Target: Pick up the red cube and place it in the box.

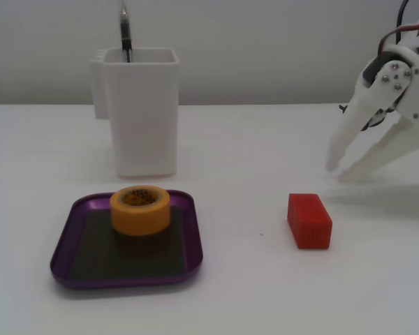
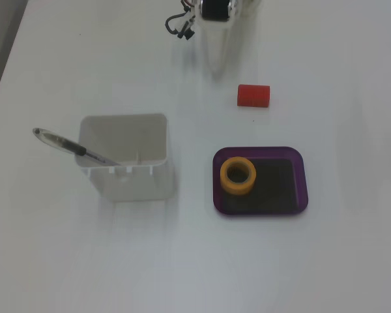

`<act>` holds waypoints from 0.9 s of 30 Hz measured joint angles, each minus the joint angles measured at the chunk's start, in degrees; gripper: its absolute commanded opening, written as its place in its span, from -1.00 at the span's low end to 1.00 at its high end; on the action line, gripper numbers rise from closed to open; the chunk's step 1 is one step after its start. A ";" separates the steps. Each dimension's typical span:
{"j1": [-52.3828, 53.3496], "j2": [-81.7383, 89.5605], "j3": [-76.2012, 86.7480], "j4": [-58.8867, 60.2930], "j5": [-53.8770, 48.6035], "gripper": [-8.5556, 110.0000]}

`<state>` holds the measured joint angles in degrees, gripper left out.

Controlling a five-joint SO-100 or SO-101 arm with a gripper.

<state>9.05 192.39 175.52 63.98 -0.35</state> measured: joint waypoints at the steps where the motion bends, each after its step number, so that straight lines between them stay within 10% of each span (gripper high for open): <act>1: 0.00 0.00 -0.79 -0.18 0.00 -0.84; 19: -1.05 -35.33 -32.78 -2.90 0.00 -0.82; 27: -11.87 -65.30 -52.03 0.26 -0.09 -0.43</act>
<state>-2.81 127.09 123.49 64.25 -0.44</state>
